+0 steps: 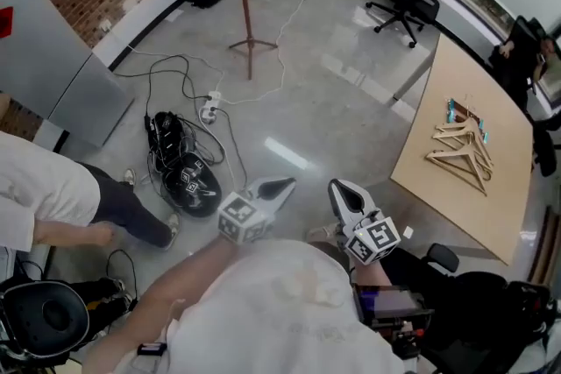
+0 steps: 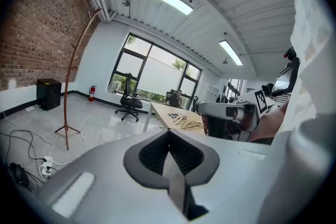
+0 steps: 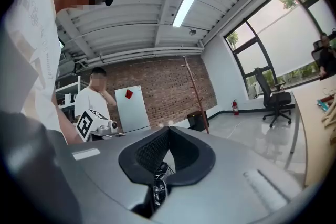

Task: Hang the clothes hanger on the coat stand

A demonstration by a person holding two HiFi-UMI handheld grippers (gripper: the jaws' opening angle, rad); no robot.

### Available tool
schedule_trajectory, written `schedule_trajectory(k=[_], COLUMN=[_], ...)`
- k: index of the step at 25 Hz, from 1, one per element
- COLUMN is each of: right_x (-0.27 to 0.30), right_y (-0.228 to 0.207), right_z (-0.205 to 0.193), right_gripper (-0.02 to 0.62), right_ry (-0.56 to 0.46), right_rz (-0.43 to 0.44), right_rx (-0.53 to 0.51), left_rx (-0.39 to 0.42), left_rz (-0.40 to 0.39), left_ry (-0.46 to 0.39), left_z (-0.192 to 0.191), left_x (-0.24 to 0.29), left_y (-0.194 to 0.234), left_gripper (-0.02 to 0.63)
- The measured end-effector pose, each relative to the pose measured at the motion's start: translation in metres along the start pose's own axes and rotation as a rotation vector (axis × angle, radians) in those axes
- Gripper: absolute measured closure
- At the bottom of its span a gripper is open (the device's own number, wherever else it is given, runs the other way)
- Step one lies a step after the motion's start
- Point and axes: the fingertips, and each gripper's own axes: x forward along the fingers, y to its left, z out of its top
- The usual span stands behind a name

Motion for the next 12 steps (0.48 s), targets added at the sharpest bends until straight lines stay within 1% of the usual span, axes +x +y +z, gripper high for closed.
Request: schedule_trajectory(k=[3, 6, 7, 10, 12], right_x=[-0.009, -0.038, -0.038, -0.013, -0.012], right_y=[-0.002, -0.003, -0.005, -0.018, -0.022], right_z=[-0.004, -0.014, -0.011, 0.017, 0.022], right_gripper=[0.580, 0.581, 0.581, 0.581, 0.581], right_ry=[-0.004, 0.002, -0.003, -0.036, -0.037], right_rz=[-0.028, -0.112, -0.127, -0.121, -0.133], right_rx=[0.016, 0.041, 0.039, 0.003, -0.001], left_rx=[0.002, -0.025, -0.022, 0.021, 0.027], left_rz=[-0.016, -0.080, -0.093, -0.085, -0.089], left_ry=[0.005, 0.039, 0.039, 0.006, 0.006], left_z=[-0.005, -0.021, -0.019, 0.010, 0.018], left_x=[-0.001, 0.002, 0.005, 0.016, 0.019], left_y=[-0.005, -0.026, -0.026, -0.005, -0.005], left_gripper=[0.604, 0.604, 0.604, 0.604, 0.604])
